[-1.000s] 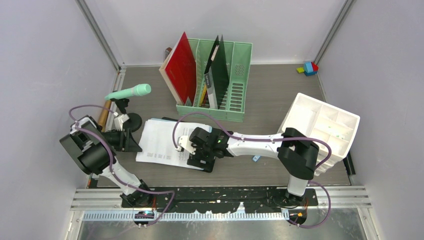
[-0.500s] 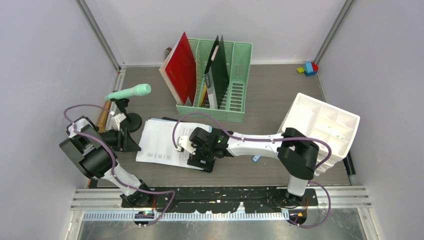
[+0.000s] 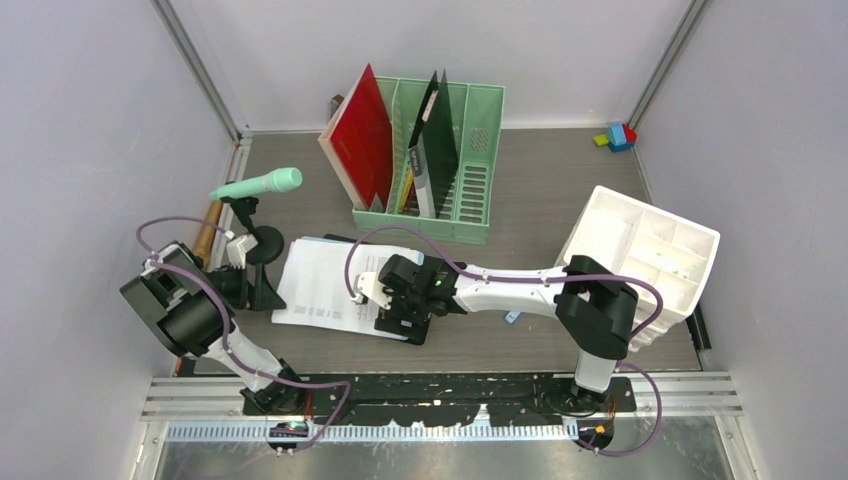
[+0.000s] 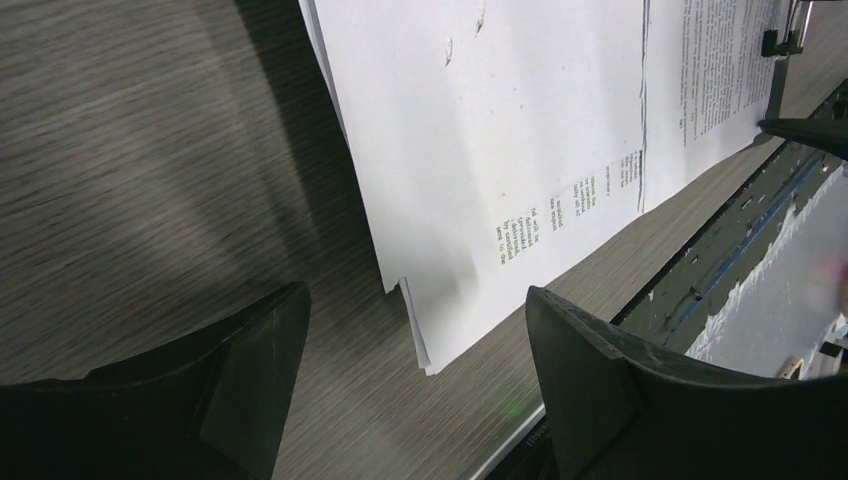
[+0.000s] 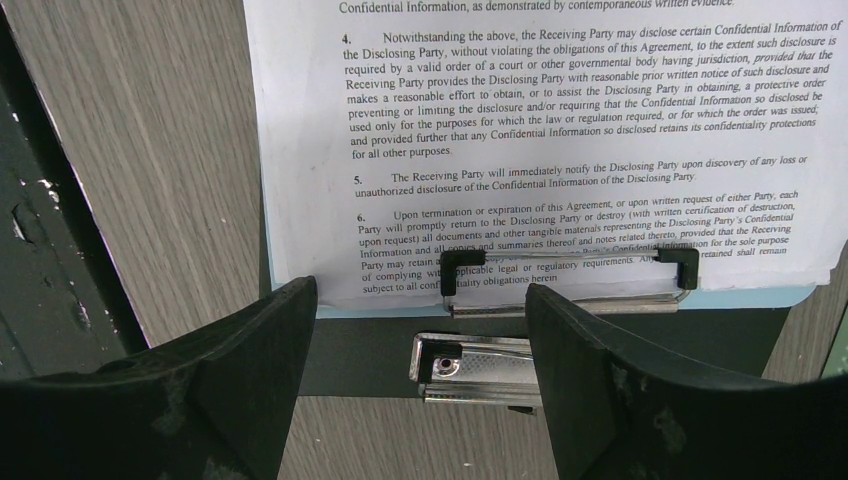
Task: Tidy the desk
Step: Pick up the folder from the center of the board.
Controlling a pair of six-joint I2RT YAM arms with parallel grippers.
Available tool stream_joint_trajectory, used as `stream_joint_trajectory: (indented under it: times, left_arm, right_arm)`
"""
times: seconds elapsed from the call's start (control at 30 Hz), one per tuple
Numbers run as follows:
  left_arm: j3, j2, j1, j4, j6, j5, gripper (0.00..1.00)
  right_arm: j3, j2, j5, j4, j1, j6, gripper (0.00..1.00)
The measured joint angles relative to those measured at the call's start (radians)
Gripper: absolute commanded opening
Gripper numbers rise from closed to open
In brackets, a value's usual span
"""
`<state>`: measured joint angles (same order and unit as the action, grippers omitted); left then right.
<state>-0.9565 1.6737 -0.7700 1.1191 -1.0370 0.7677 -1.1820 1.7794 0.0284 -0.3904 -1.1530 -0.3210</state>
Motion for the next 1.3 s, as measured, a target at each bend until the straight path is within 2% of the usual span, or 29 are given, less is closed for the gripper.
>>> stream_joint_trajectory:
  times: [0.17, 0.4, 0.67, 0.97, 1.17, 1.3]
  left_arm:
    - [-0.004, 0.066, 0.009, 0.024, -0.045, 0.01, 0.82]
    - [-0.037, 0.129, 0.049, 0.102, -0.123, 0.021, 0.76]
    - [-0.06, 0.174, 0.064, 0.164, -0.208, 0.019, 0.5]
    - [-0.101, 0.174, 0.064, 0.204, -0.232, 0.023, 0.26]
    - [-0.109, 0.173, 0.064, 0.224, -0.232, 0.026, 0.02]
    - [-0.117, 0.167, 0.064, 0.26, -0.228, 0.03, 0.0]
  right_arm:
    - [0.0, 0.002, 0.0, 0.0, 0.0, -0.005, 0.82]
    - [0.0, 0.019, -0.001, -0.001, 0.0, -0.014, 0.82]
    - [-0.005, 0.034, -0.006, -0.001, -0.004, -0.021, 0.82]
    - [-0.009, 0.034, -0.011, -0.008, -0.005, -0.026, 0.81]
    - [-0.012, 0.034, -0.032, -0.026, -0.006, -0.028, 0.82]
    - [-0.021, 0.031, -0.062, -0.036, -0.006, -0.028, 0.84]
